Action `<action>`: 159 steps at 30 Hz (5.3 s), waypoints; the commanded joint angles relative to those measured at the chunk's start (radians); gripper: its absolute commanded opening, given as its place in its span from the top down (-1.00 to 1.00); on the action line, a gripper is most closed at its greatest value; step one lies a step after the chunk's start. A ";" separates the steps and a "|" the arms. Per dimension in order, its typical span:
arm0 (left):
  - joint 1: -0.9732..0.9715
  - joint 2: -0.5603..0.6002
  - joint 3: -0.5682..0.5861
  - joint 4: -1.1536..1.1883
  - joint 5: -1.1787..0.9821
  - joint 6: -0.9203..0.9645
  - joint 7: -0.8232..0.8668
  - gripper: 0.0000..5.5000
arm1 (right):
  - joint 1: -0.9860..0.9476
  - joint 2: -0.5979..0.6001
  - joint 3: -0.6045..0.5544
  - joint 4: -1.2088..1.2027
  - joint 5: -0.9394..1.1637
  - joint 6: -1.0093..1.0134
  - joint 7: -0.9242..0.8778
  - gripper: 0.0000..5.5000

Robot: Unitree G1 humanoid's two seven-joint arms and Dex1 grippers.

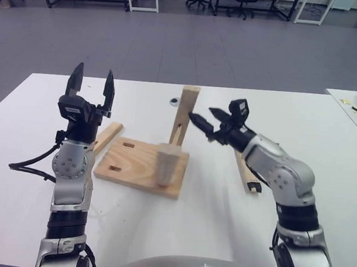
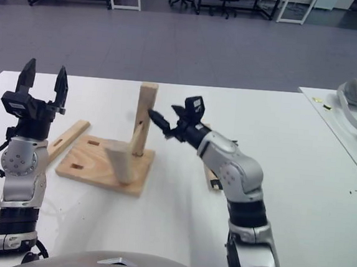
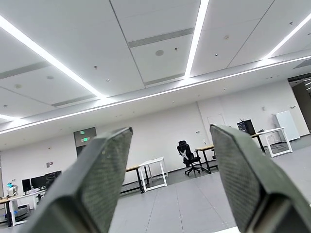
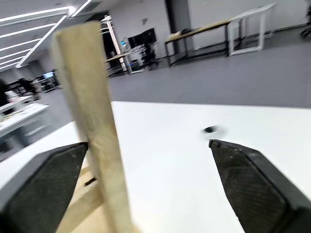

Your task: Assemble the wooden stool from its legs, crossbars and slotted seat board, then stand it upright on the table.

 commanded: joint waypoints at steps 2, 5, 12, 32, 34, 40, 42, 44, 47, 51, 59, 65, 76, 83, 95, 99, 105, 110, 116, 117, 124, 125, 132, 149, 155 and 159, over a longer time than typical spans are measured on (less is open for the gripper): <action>0.026 -0.027 -0.022 -0.019 0.028 0.004 0.016 -0.07 | -0.399 -0.065 -0.157 0.543 -0.196 -0.383 -0.092 -0.69; 0.032 -0.027 -0.023 -0.009 0.027 0.012 0.009 -0.07 | -0.332 -0.087 -0.135 0.479 -0.219 -0.373 0.002 -0.69; -0.202 0.250 -0.145 0.440 0.222 0.131 -0.213 -0.07 | -0.105 -0.073 -0.177 0.205 -0.200 -0.245 0.012 -0.69; -0.280 0.523 -0.447 0.438 -0.026 0.252 -1.347 -0.07 | -0.038 -0.117 -0.304 0.182 -0.267 -0.210 -0.027 -0.69; -0.214 0.519 -0.431 0.332 -0.047 0.297 -1.302 -0.07 | -0.021 -0.144 -0.293 0.166 -0.291 -0.187 -0.019 -0.69; -0.047 0.513 -0.372 0.141 -0.083 0.397 -1.168 -0.07 | 0.138 -0.292 -0.225 0.069 -0.328 -0.009 0.103 -0.69; -0.006 0.494 -0.319 0.086 -0.114 0.419 -1.103 -0.07 | 0.206 -0.318 -0.218 0.037 -0.330 0.043 0.131 -0.69; 0.011 0.457 -0.258 0.065 -0.148 0.433 -1.017 -0.07 | 0.253 -0.304 -0.222 0.034 -0.323 0.071 0.133 -0.69; 0.025 0.415 -0.214 0.091 -0.100 0.415 -0.870 -0.07 | 0.300 -0.282 -0.195 0.054 -0.331 0.076 0.145 -0.69; 0.056 0.369 -0.194 0.085 -0.097 0.441 -0.755 -0.07 | 0.331 -0.258 -0.144 0.115 -0.365 0.042 0.155 -0.69; 0.062 0.281 -0.098 0.050 -0.194 0.569 -0.590 -0.07 | 0.367 -0.226 -0.131 0.212 -0.402 0.028 0.144 -0.37; 0.103 0.207 -0.077 0.023 -0.180 0.669 -0.429 -0.07 | 0.390 -0.201 -0.130 0.183 -0.381 0.067 0.159 -0.01; 0.060 0.071 0.184 0.087 -0.334 0.615 -0.199 -0.07 | 0.342 -0.144 -0.216 0.178 -0.378 0.013 0.070 0.52; -0.351 0.142 0.175 -0.086 -0.671 1.057 -0.051 -0.07 | -0.029 -0.122 -0.322 0.028 -0.303 -0.185 0.004 0.52; -0.846 -0.009 0.087 0.021 -1.429 1.394 0.248 -0.07 | -0.210 0.065 -0.117 -0.273 -0.007 -0.166 0.169 0.52; -0.850 -0.005 0.065 0.050 -1.432 1.384 0.266 -0.07 | -0.182 0.068 -0.091 -0.289 0.005 -0.155 0.184 0.52; -0.837 0.007 0.054 0.056 -1.336 1.343 0.296 0.04 | -0.133 0.058 -0.041 -0.317 -0.012 -0.142 0.195 0.52; -0.806 -0.002 0.023 -0.001 -1.289 1.346 0.317 0.37 | -0.121 0.051 -0.040 -0.309 -0.029 -0.149 0.191 0.52; -0.777 -0.020 0.016 -0.025 -1.284 1.339 0.381 0.69 | -0.127 0.056 -0.051 -0.300 -0.058 -0.159 0.169 0.52; -0.776 -0.020 0.018 -0.027 -1.280 1.336 0.389 0.73 | -0.126 0.056 -0.051 -0.301 -0.060 -0.159 0.167 0.52; -0.775 -0.027 0.038 -0.010 -1.260 1.308 0.433 0.84 | -0.117 0.067 -0.059 -0.301 -0.058 -0.133 0.147 0.52; -0.776 -0.026 0.040 -0.005 -1.258 1.307 0.432 0.85 | -0.115 0.070 -0.063 -0.303 -0.046 -0.118 0.143 0.52; -0.814 0.025 0.081 0.073 -1.181 1.275 0.389 0.85 | -0.123 0.087 -0.089 -0.305 -0.016 -0.102 0.119 0.05; -0.250 0.500 0.141 0.618 -0.441 0.444 -0.756 0.85 | -0.129 0.071 -0.239 -0.241 -0.035 -0.175 0.005 0.03; -0.170 0.429 0.157 0.669 -0.389 0.262 -0.803 0.85 | -0.145 0.052 -0.240 -0.222 -0.022 -0.166 0.027 0.03; -0.137 0.396 0.169 0.628 -0.394 0.247 -0.782 0.85 | -0.155 0.042 -0.245 -0.210 -0.025 -0.166 0.034 0.03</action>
